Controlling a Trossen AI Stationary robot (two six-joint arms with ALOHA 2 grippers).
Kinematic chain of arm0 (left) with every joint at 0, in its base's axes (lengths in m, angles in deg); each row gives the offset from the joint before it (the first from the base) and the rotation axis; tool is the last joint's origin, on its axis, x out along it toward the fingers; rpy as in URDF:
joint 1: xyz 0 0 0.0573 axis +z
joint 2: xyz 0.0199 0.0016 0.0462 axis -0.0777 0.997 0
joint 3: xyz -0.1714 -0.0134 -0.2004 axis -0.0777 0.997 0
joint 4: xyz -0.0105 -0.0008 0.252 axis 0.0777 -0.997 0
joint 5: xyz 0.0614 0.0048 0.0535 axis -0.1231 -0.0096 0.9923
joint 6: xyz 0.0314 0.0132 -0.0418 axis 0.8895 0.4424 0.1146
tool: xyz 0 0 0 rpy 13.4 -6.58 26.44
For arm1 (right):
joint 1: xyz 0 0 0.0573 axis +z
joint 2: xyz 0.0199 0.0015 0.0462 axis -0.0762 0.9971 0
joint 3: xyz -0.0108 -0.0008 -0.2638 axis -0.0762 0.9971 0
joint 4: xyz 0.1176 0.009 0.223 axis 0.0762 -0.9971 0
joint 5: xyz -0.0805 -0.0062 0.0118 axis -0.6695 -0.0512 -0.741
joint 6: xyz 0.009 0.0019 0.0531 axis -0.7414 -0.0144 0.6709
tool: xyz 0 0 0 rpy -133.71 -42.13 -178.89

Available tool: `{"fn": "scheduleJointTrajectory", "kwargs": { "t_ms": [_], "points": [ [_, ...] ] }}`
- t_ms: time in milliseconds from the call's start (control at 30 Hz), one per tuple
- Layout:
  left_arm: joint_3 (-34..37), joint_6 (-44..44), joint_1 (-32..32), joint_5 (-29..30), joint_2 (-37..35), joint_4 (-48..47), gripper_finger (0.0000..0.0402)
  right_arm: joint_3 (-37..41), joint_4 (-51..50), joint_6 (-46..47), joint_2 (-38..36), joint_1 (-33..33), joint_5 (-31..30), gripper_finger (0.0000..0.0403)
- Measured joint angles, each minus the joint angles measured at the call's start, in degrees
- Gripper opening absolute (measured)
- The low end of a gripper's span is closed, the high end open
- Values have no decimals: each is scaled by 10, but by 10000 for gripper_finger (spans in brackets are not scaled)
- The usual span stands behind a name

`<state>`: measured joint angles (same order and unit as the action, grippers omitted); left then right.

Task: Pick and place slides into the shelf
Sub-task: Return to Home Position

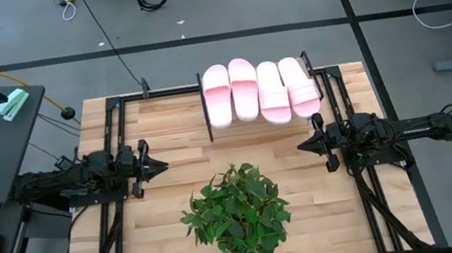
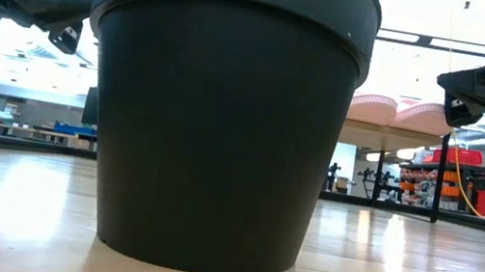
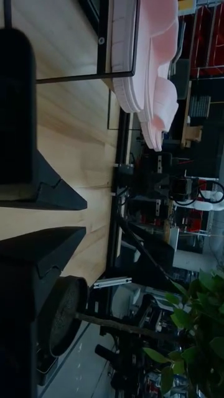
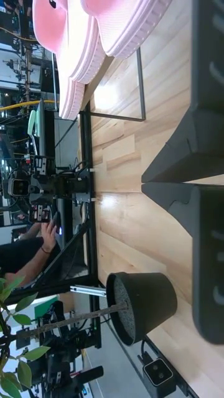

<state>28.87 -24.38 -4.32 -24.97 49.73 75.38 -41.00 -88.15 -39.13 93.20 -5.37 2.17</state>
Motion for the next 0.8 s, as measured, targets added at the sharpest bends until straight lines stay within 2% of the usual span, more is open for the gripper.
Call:
{"fn": "scheduleJointTrajectory", "kwargs": {
  "t_ms": [367, 800],
  "points": [
    [0, 0, 0, 0, 0, 0, 48, 0, 0, 0, 0, 0, 0, 14],
    [0, 0, 0, 0, 0, 0, 59, 0, 0, 0, 0, 0, 0, 14]
  ]
}}
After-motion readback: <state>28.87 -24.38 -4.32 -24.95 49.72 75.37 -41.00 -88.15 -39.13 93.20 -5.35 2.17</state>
